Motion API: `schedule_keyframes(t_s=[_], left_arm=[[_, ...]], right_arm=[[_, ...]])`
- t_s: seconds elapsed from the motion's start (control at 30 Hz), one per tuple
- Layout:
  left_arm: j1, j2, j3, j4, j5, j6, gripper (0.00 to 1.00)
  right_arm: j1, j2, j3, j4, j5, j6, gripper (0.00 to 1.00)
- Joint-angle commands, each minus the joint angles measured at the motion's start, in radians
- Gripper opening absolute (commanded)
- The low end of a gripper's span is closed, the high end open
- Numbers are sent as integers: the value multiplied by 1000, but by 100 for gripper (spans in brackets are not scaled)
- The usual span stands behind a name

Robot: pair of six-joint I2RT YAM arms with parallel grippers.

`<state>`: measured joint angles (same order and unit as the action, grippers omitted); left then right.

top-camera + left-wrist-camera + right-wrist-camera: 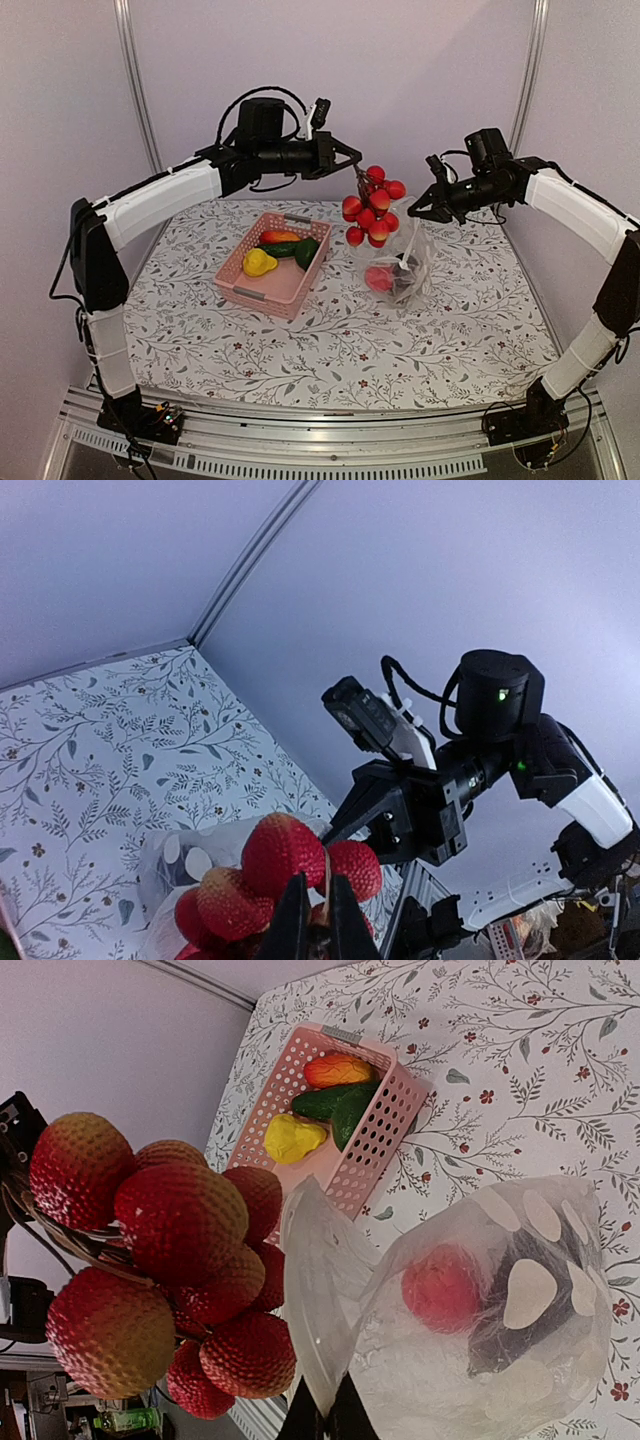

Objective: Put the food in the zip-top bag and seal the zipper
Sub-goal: Place the fake fruit in the zipper food storage bag.

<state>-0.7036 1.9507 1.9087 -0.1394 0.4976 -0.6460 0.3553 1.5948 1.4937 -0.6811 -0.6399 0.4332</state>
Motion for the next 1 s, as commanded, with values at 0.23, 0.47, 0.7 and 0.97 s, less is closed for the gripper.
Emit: schedule_keyframes(t_s=[0.23,0.47,0.7,0.97], left_arm=[[-24,21,-171,300,148,-4,0],[-48,7,-265,275,133,62,0],[-60,3,-284,209,82,149,0],[-63,122,-66,-5,-264,67,0]], right_arm=[[3,3,11,89,-104,108,0],[3,8,12,140,-122,148,0],[4,21,28,154,-137,170,0],[49,45,56,147,-147,209,0]])
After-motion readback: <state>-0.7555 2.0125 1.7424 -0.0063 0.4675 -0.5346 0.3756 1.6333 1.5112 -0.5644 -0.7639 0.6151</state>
